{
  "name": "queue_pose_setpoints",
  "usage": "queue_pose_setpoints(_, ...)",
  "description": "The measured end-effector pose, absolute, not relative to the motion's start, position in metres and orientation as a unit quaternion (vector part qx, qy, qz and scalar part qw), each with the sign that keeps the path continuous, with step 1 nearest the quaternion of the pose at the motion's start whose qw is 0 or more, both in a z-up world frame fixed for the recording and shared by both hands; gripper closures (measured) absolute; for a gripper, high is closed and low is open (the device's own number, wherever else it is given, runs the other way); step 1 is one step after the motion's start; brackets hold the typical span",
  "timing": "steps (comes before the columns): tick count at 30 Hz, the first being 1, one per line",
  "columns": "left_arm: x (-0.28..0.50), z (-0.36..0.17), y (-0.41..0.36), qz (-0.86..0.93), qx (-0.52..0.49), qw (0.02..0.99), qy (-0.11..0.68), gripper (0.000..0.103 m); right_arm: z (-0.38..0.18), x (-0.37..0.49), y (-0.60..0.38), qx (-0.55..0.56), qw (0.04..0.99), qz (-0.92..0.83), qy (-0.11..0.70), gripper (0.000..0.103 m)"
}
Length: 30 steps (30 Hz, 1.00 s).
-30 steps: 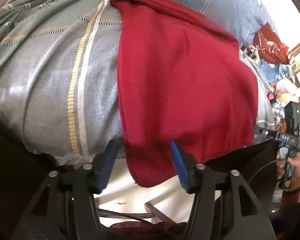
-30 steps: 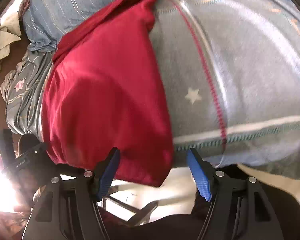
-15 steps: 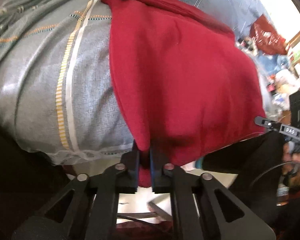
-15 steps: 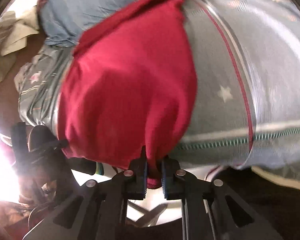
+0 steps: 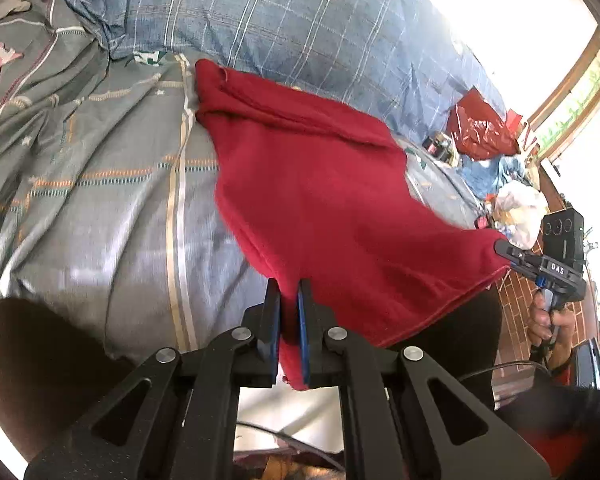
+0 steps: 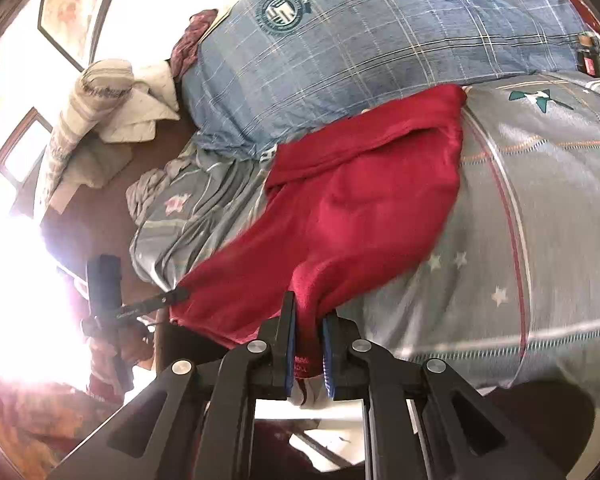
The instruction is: Fold small clothes
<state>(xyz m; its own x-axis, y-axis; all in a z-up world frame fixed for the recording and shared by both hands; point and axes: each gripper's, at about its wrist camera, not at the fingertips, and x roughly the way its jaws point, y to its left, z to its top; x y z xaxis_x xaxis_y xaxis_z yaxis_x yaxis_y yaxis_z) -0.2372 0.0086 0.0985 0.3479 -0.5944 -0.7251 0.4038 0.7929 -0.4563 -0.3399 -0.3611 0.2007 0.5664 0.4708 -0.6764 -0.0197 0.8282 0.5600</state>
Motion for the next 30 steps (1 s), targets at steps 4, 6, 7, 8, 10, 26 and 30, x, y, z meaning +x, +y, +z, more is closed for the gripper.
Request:
queue_pose_setpoints(4,-0.213,0.116,-0.001,-0.319,-0.098,0.829,0.448,0.098,0.21,-0.307,-0.377,0.255,0.86,0.141,0.419,0.093)
queue_pose_setpoints(6,-0.195,0.126,-0.007,-0.322,-0.096,0.838,0.429,0.098,0.215,-0.281,-0.386,0.258,0.869,0.136,0.4,0.093)
queue_pose_setpoints(7,-0.181,0.131,-0.011,-0.32,-0.094,0.844,0.421,0.098,0.218,-0.264,-0.389,0.256,0.875,0.133,0.389,0.093)
queue_pose_setpoints(8,-0.17,0.134,-0.014,-0.318,-0.095,0.847,0.416,0.098,0.219,-0.251,-0.391,0.255,0.878,0.129,0.383,0.093)
queue_pose_setpoints(10,-0.14,0.14,-0.021,-0.312,-0.102,0.853,0.405,0.098,0.218,-0.223,-0.396,0.249,0.885,0.122,0.375,0.093)
queue_pose_setpoints(26,0.054,0.075,-0.063,-0.227,-0.133,0.853,0.45,0.097,0.138,-0.044,-0.451,0.296,0.871,0.01,0.393,0.087)
queue_pose_setpoints(30,0.07,0.063,-0.061,-0.233,-0.15,0.843,0.461,0.087,0.113,-0.032,-0.464,0.311,0.864,0.005,0.395,0.063)
